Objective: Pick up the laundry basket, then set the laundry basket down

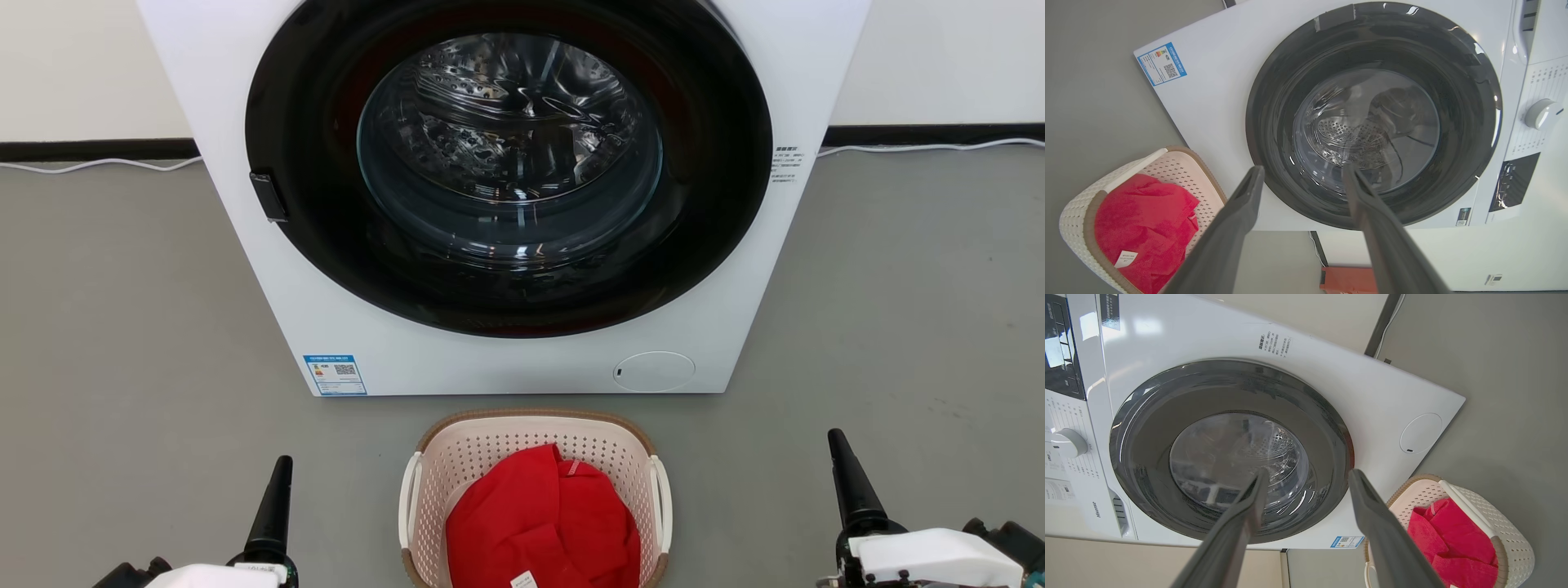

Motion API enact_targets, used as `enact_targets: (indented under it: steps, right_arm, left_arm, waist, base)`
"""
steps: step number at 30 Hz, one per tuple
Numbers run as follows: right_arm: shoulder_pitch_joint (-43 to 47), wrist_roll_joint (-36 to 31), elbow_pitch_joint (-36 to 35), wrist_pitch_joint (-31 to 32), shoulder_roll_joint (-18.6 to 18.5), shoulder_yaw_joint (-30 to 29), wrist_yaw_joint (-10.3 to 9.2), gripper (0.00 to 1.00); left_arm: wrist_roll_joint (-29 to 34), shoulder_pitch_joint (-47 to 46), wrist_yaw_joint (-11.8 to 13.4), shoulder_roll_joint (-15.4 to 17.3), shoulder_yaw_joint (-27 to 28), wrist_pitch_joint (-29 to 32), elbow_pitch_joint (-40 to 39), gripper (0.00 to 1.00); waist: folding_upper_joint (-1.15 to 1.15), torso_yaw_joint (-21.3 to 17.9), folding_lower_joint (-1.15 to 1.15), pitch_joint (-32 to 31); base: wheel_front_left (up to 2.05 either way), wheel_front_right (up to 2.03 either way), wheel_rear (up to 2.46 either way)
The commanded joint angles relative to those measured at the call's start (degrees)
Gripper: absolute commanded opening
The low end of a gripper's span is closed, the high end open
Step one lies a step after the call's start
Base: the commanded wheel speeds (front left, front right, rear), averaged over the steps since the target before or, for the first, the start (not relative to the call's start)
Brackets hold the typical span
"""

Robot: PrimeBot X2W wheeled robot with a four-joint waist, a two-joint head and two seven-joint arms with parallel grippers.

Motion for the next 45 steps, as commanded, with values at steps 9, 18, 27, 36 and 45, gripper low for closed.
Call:
enact_targets:
  steps: [9, 18, 27, 36, 45]
  right_arm:
    - [-3.0, -10.6, -1.9, -2.2, -1.0, 1.2, 0.22, 1.00]
    - [-3.2, -20.5, -2.0, -3.7, -1.2, 1.8, 0.25, 1.00]
    - [-3.4, -28.7, -2.0, -5.0, -1.4, 2.5, 0.28, 1.00]
    - [-3.4, -35.9, -2.0, -6.5, -1.3, 2.9, 0.31, 1.00]
    - [-3.5, -43.5, -1.6, -8.2, -1.3, 3.7, 0.35, 1.00]
  left_arm:
    - [8.9, -1.7, 0.6, 0.6, 1.1, -1.9, -2.6, 1.00]
    - [17.7, -1.3, 2.0, 0.7, 0.9, -3.4, -3.8, 1.00]
    - [26.0, -0.9, 3.6, 0.7, 0.0, -4.8, -4.7, 1.00]
    - [31.4, -0.8, 4.1, 0.8, -0.2, -6.3, -4.7, 1.00]
    - [37.8, -0.7, 4.6, 0.9, -0.2, -8.0, -4.9, 1.00]
  waist:
    - [0.00, 0.1, -0.01, 0.0]
    - [0.00, 0.1, -0.01, 0.1]
    - [0.00, 0.2, -0.01, 0.1]
    - [0.00, 0.2, -0.01, 0.2]
    - [0.00, 0.3, -0.01, 0.3]
  base:
    - [0.00, 0.00, 0.00]
    - [0.00, 0.00, 0.00]
    - [0.00, 0.00, 0.00]
    - [0.00, 0.00, 0.00]
    - [0.00, 0.00, 0.00]
